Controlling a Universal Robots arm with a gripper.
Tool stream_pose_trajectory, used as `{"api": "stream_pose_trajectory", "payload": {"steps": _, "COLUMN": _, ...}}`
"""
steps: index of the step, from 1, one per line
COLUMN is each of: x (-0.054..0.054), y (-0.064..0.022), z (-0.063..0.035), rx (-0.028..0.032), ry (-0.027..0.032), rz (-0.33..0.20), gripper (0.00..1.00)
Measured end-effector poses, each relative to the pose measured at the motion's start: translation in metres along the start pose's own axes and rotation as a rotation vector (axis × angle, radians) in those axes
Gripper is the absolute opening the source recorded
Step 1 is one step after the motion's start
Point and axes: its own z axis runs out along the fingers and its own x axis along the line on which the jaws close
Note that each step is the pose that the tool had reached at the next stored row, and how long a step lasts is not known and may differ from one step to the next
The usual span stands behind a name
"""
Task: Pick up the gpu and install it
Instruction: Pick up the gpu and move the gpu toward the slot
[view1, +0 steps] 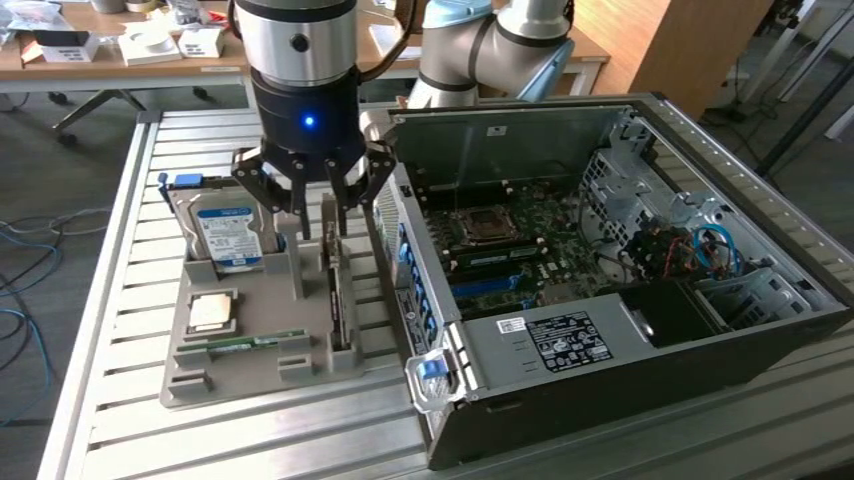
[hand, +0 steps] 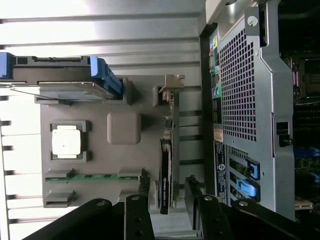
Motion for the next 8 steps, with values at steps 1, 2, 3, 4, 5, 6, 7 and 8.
{"api": "stream_pose_trajectory", "payload": {"steps": 1, "x": -0.0001, "y": -0.0009, "z": 0.0, "rx": 0.0, "ry": 0.0, "rz": 0.0, "gripper": 0.42}}
{"api": "stream_pose_trajectory", "payload": {"steps": 2, "x": -0.0001, "y": -0.0014, "z": 0.0, "rx": 0.0, "ry": 0.0, "rz": 0.0, "gripper": 0.42}}
{"api": "stream_pose_trajectory", "payload": {"steps": 3, "x": -0.0001, "y": -0.0014, "z": 0.0, "rx": -0.0001, "ry": -0.0001, "rz": 0.0, "gripper": 0.42}}
{"api": "stream_pose_trajectory", "payload": {"steps": 4, "x": -0.0001, "y": -0.0014, "z": 0.0, "rx": -0.0001, "ry": -0.0001, "rz": 0.0, "gripper": 0.42}}
{"api": "stream_pose_trajectory", "payload": {"steps": 5, "x": -0.0001, "y": -0.0014, "z": 0.0, "rx": -0.0001, "ry": 0.0, "rz": 0.0, "gripper": 0.42}}
{"api": "stream_pose_trajectory", "payload": {"steps": 6, "x": -0.0001, "y": -0.0014, "z": -0.0001, "rx": 0.0, "ry": -0.0001, "rz": 0.0, "gripper": 0.42}}
{"api": "stream_pose_trajectory", "payload": {"steps": 7, "x": -0.0001, "y": -0.0015, "z": 0.0, "rx": 0.0, "ry": 0.0, "rz": 0.0, "gripper": 0.42}}
{"api": "stream_pose_trajectory", "payload": {"steps": 8, "x": -0.0001, "y": -0.0015, "z": 0.0004, "rx": -0.0001, "ry": -0.0001, "rz": 0.0, "gripper": 0.42}}
